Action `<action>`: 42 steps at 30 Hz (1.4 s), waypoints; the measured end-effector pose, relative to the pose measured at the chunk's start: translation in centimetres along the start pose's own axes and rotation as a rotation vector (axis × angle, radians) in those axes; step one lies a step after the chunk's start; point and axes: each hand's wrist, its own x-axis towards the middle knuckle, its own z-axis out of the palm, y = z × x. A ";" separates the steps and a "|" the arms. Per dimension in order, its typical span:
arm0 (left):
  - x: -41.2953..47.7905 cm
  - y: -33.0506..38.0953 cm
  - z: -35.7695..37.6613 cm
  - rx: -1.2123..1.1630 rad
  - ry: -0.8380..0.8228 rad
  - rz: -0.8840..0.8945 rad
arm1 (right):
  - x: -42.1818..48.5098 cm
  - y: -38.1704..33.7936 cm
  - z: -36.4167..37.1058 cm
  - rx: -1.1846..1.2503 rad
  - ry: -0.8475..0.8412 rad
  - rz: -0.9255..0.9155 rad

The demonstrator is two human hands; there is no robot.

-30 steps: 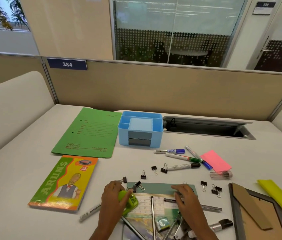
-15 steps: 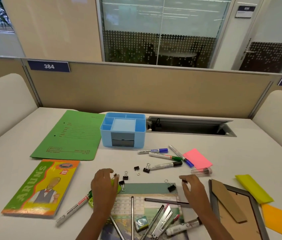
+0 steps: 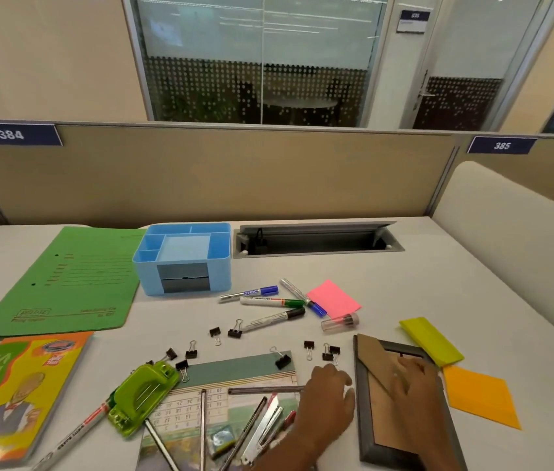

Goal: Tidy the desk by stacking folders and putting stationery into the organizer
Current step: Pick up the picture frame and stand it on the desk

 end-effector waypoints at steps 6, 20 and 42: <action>1.1 3.1 1.8 0.178 -0.158 -0.066 | -1.0 1.5 -1.4 -0.144 -0.002 0.156; 3.4 2.3 0.6 -0.369 -0.002 -0.315 | 2.5 0.7 -1.9 0.233 -0.091 0.289; 6.1 6.0 -11.9 -1.676 -0.143 -0.607 | 6.6 -2.1 -4.3 0.830 -0.186 -0.257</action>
